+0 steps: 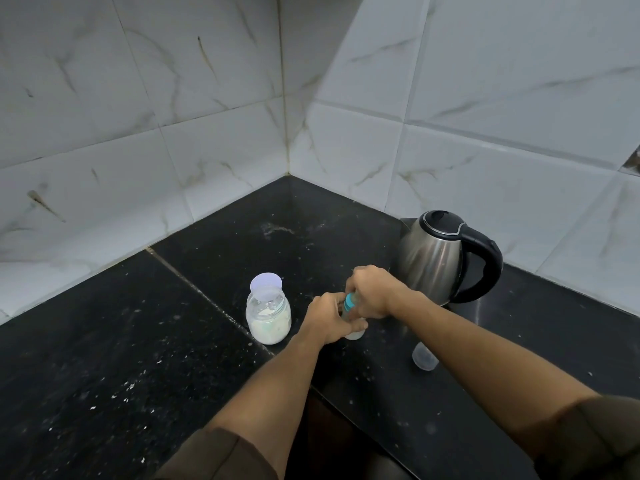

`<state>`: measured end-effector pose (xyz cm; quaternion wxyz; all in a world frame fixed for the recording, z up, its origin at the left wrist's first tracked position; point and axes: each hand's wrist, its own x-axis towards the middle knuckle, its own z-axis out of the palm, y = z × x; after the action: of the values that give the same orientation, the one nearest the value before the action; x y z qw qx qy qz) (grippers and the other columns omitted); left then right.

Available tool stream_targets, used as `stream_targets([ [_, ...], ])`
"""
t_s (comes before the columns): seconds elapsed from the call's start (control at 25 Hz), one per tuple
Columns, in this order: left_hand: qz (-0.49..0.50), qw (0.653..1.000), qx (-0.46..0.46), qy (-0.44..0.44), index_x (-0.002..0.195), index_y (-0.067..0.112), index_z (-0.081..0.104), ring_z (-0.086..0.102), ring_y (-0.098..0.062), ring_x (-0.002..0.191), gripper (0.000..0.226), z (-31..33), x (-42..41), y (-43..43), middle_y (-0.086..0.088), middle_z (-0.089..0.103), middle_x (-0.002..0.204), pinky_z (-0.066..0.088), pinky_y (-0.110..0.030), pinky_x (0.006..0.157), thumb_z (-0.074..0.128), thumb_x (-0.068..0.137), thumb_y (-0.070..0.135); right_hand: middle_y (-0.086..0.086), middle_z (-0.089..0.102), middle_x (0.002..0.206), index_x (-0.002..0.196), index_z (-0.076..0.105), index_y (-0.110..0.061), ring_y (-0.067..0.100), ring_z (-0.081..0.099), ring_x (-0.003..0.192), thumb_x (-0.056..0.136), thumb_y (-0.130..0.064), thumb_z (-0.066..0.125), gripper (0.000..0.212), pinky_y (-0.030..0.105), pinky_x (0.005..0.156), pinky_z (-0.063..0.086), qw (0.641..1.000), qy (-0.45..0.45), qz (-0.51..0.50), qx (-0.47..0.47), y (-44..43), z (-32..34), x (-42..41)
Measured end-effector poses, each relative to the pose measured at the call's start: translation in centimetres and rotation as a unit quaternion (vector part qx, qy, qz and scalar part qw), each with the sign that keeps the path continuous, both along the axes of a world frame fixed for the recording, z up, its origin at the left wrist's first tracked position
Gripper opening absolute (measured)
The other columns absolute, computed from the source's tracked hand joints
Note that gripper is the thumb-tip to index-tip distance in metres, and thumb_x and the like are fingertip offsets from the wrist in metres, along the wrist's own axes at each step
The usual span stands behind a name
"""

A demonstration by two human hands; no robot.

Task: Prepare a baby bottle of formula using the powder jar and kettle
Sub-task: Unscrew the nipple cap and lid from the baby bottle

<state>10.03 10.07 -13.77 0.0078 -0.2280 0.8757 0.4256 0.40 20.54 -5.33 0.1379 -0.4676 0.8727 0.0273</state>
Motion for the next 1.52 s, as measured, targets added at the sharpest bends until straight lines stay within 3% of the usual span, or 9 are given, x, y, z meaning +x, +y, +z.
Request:
stream_targets([
  [0.16, 0.010, 1.000, -0.002, -0.016, 0.109, 0.025, 0.071, 0.069, -0.009, 0.094, 0.050, 0.1, -0.2, -0.3, 0.010, 0.074, 0.096, 0.059, -0.038, 0.090, 0.092, 0.068, 0.043, 0.002, 0.057, 0.129, 0.133, 0.064, -0.022, 0.023, 0.059, 0.119, 0.083, -0.020, 0.083, 0.053, 0.042, 0.102, 0.054, 0.995, -0.009, 0.096, 0.028, 0.6, 0.9, -0.6],
  [0.28, -0.008, 1.000, -0.010, -0.018, 0.117, 0.026, 0.071, 0.068, -0.012, 0.100, 0.053, 0.4, -0.3, -0.6, 0.009, 0.074, 0.102, 0.057, -0.039, 0.094, 0.091, 0.071, 0.043, 0.000, 0.056, 0.129, 0.144, 0.054, -0.023, 0.020, 0.060, 0.116, 0.081, -0.041, 0.084, 0.072, 0.040, 0.098, 0.056, 0.999, -0.020, 0.041, -0.018, 0.8, 1.3, -0.8],
  [0.4, -0.011, 1.000, -0.018, -0.014, 0.101, 0.029, 0.072, 0.068, -0.011, 0.093, 0.037, 0.3, -0.2, -0.5, 0.012, 0.073, 0.091, 0.057, -0.039, 0.091, 0.091, 0.073, 0.041, -0.003, 0.066, 0.104, 0.111, 0.067, -0.023, 0.019, 0.065, 0.095, 0.075, -0.068, 0.080, 0.059, 0.036, 0.077, 0.057, 0.999, 0.023, -0.028, -0.003, 0.7, 1.3, -0.8],
  [0.48, -0.011, 1.000, -0.018, -0.009, 0.103, 0.028, 0.073, 0.068, -0.010, 0.095, 0.038, 0.3, -0.2, -0.4, 0.012, 0.074, 0.093, 0.057, -0.039, 0.092, 0.091, 0.072, 0.041, -0.004, 0.066, 0.095, 0.100, 0.068, -0.022, 0.020, 0.065, 0.091, 0.079, -0.059, 0.082, 0.045, 0.033, 0.069, 0.050, 1.000, 0.017, -0.025, 0.000, 0.6, 0.9, -0.7],
  [0.68, -0.006, 1.000, -0.010, -0.020, 0.121, 0.022, 0.069, 0.069, -0.012, 0.101, 0.056, 0.4, -0.3, -0.5, 0.007, 0.075, 0.106, 0.057, -0.038, 0.096, 0.092, 0.073, 0.040, 0.000, 0.056, 0.129, 0.130, 0.065, -0.026, 0.021, 0.060, 0.117, 0.089, -0.022, 0.079, 0.043, 0.038, 0.100, 0.054, 0.996, -0.037, 0.075, 0.022, 0.7, 1.5, -0.8],
  [0.92, -0.015, 0.999, -0.019, -0.023, 0.117, 0.026, 0.070, 0.068, -0.011, 0.100, 0.049, 0.3, -0.3, -0.5, 0.010, 0.074, 0.102, 0.057, -0.039, 0.095, 0.090, 0.074, 0.041, -0.001, 0.068, 0.108, 0.117, 0.066, -0.021, 0.017, 0.064, 0.092, 0.078, -0.059, 0.081, 0.056, 0.031, 0.070, 0.051, 1.000, 0.006, -0.030, 0.007, 0.5, 0.3, -0.4],
  [1.16, -0.007, 1.000, -0.003, -0.013, 0.127, 0.025, 0.069, 0.067, -0.008, 0.106, 0.062, 0.1, -0.2, -0.5, 0.011, 0.074, 0.111, 0.055, -0.034, 0.097, 0.092, 0.072, 0.040, -0.003, 0.061, 0.118, 0.123, 0.070, -0.026, 0.017, 0.060, 0.107, 0.084, -0.022, 0.081, 0.041, 0.034, 0.088, 0.055, 0.999, -0.036, 0.029, -0.001, 0.7, 1.7, -0.5],
  [1.36, 0.002, 1.000, 0.018, 0.009, 0.128, 0.027, 0.070, 0.067, -0.010, 0.109, 0.064, -0.1, 0.2, 0.2, 0.010, 0.075, 0.111, 0.053, -0.040, 0.102, 0.094, 0.070, 0.037, -0.005, 0.070, 0.110, 0.117, 0.071, -0.025, 0.019, 0.066, 0.101, 0.074, -0.034, 0.088, 0.047, 0.036, 0.091, 0.056, 0.991, -0.038, -0.073, -0.101, 3.5, 3.5, -2.2],
  [1.52, 0.002, 1.000, 0.026, 0.014, 0.131, 0.030, 0.069, 0.065, -0.013, 0.118, 0.073, -0.3, 0.4, 0.3, 0.010, 0.075, 0.116, 0.050, -0.040, 0.107, 0.097, 0.064, 0.039, -0.007, 0.066, 0.098, 0.110, 0.069, -0.029, 0.020, 0.066, 0.095, 0.070, -0.038, 0.090, 0.046, 0.033, 0.078, 0.056, 0.995, -0.023, -0.090, 0.028, 7.0, 1.3, -2.1],
])
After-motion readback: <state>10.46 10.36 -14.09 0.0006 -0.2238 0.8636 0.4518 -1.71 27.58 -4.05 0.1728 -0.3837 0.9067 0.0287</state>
